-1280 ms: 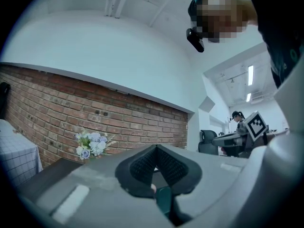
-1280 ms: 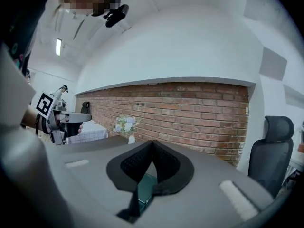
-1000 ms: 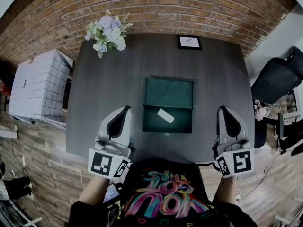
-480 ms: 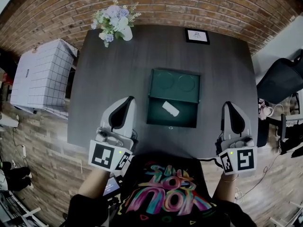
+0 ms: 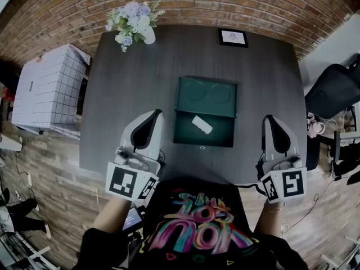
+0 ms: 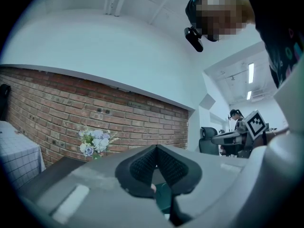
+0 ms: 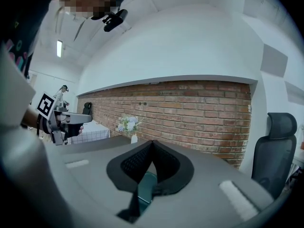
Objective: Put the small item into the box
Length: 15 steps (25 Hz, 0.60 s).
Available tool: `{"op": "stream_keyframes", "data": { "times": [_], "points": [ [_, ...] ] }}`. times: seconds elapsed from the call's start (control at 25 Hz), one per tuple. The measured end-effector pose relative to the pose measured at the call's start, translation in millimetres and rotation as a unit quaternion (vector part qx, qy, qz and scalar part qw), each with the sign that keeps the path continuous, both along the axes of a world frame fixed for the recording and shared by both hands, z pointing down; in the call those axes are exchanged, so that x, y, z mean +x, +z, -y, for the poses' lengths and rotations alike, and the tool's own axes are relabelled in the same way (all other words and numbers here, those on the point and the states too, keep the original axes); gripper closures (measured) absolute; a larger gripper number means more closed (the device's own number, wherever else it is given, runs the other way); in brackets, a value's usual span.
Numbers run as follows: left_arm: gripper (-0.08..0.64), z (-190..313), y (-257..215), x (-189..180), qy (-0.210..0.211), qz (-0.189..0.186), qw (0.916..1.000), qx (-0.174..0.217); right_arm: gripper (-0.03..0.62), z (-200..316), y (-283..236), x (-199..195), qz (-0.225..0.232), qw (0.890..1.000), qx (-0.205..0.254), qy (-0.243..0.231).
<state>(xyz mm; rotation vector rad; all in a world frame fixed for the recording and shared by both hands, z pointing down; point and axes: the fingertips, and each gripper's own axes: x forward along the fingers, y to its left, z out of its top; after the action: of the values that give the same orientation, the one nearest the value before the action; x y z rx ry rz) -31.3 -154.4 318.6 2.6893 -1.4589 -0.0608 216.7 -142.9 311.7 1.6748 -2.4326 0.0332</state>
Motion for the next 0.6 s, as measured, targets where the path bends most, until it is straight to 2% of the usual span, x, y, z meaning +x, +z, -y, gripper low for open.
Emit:
{"op": "stream_keyframes", "data": {
  "times": [0.6],
  "points": [
    [0.558, 2, 1, -1, -0.002, 0.002, 1.0000, 0.000, 0.592, -1, 12, -12, 0.003, 1.000, -0.017, -0.017]
  ]
}}
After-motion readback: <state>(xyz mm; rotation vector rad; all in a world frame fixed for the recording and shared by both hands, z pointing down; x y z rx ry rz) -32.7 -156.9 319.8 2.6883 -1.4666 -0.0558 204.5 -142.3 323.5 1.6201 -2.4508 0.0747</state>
